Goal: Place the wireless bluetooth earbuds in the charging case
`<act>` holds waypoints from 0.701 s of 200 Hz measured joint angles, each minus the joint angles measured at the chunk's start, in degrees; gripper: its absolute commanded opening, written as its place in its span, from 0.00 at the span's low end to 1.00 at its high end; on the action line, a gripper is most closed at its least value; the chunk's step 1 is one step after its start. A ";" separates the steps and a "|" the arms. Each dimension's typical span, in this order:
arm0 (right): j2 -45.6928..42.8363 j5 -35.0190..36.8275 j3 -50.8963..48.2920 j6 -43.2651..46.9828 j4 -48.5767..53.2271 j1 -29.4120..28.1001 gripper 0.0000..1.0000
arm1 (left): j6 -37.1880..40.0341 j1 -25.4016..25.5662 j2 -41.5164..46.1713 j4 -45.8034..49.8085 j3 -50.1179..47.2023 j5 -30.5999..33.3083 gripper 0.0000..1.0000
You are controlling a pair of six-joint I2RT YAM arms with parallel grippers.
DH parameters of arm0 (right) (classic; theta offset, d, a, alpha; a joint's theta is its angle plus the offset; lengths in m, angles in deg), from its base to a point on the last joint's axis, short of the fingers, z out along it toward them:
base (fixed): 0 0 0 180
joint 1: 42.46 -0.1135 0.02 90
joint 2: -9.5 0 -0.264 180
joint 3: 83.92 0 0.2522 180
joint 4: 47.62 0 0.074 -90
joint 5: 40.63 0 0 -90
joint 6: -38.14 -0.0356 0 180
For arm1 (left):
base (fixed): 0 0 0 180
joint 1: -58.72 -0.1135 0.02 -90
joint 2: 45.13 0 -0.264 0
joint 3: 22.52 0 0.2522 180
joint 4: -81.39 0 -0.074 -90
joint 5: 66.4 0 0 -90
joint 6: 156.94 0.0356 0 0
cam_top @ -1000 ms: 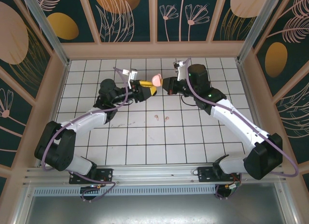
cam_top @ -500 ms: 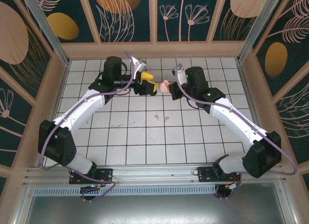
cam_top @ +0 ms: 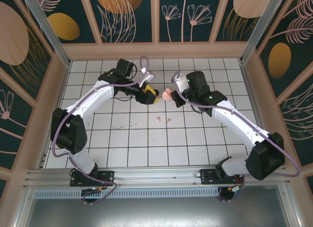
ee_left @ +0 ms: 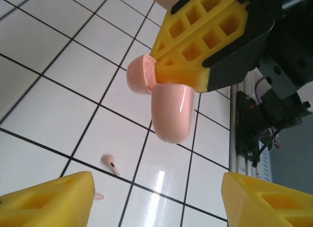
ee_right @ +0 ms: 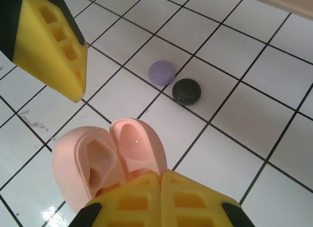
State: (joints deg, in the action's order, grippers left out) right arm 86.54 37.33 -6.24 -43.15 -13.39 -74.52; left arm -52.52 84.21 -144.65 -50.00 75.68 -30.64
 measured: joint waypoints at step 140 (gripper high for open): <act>0.00 -1.53 -0.28 1.09 0.35 -4.70 0.00 | 2.08 2.08 -4.09 5.53 4.98 -2.40 0.61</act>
State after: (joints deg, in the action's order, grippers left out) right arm 86.54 35.80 -6.52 -42.05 -13.04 -79.21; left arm -50.44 86.29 -148.74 -44.47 80.67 -33.04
